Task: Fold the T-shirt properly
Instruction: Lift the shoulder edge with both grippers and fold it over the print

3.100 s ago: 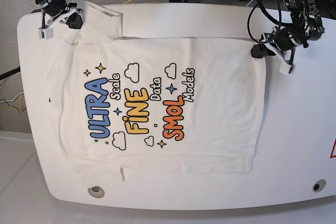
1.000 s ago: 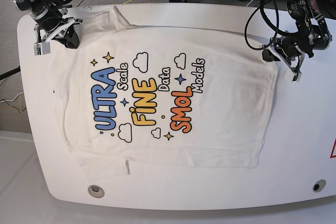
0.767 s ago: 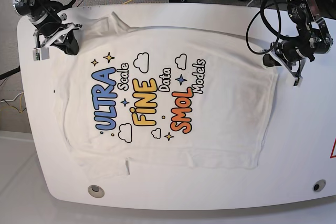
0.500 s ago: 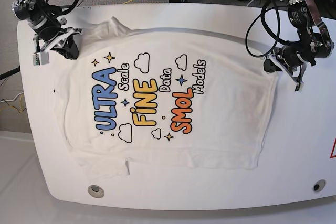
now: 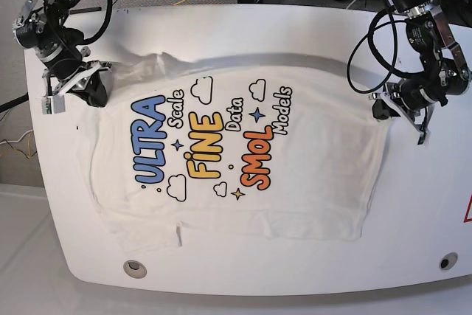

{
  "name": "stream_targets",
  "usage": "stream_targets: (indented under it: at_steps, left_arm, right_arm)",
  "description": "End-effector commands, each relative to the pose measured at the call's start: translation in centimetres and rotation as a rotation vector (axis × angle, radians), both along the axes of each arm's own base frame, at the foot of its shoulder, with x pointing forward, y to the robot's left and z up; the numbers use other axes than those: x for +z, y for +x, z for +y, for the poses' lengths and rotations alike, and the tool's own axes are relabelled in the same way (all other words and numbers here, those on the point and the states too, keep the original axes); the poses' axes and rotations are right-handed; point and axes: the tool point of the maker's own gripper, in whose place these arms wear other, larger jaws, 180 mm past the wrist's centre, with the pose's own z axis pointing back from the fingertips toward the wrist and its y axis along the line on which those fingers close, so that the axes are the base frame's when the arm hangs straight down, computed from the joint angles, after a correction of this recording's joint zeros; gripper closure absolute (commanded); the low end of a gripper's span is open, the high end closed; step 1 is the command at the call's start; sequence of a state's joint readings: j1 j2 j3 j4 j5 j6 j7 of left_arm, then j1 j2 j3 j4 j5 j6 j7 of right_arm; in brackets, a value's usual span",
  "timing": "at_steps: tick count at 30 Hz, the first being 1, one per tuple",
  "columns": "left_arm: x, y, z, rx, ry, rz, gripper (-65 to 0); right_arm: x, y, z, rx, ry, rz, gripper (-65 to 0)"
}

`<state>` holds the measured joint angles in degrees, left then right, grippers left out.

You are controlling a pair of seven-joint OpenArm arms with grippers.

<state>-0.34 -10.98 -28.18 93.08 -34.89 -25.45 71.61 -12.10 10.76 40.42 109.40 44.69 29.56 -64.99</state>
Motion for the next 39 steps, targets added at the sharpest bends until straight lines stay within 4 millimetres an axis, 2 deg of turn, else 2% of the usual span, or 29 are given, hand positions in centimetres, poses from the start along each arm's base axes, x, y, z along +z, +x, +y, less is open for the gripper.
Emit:
stream_targets:
  at_steps: [1, 11, 14, 22, 29, 39]
  left_arm:
    - [1.7, 1.4, 0.5, 0.005, 0.008, -0.057, -3.1]
    - [3.5, 3.1, 1.1, 0.007, 0.024, -0.107, -3.1]
    - [4.0, 3.6, 1.2, 0.008, 0.026, -0.124, -3.1]
    - [4.9, 4.5, 1.2, 0.009, 0.026, -0.151, -3.1]
    - [5.2, 5.0, 2.0, 0.024, 0.078, -0.147, -3.1]
    - [5.6, 5.7, 2.5, 0.039, 0.112, -0.180, -3.1]
  right_arm:
    - [1.8, 1.2, -0.9, -0.009, -0.028, -0.057, 0.0]
    - [3.3, 2.7, -2.6, -0.021, -0.113, -0.081, 0.0]
    - [2.9, 3.0, -3.1, -0.027, -0.140, -0.065, 0.0]
    - [0.1, 4.0, -1.7, 0.027, -0.128, 0.020, 0.0]
    - [-0.3, 4.9, -0.2, 0.071, -0.152, 0.019, 0.0]
    - [-0.3, 5.7, -0.2, 0.060, -0.184, 0.020, 0.0]
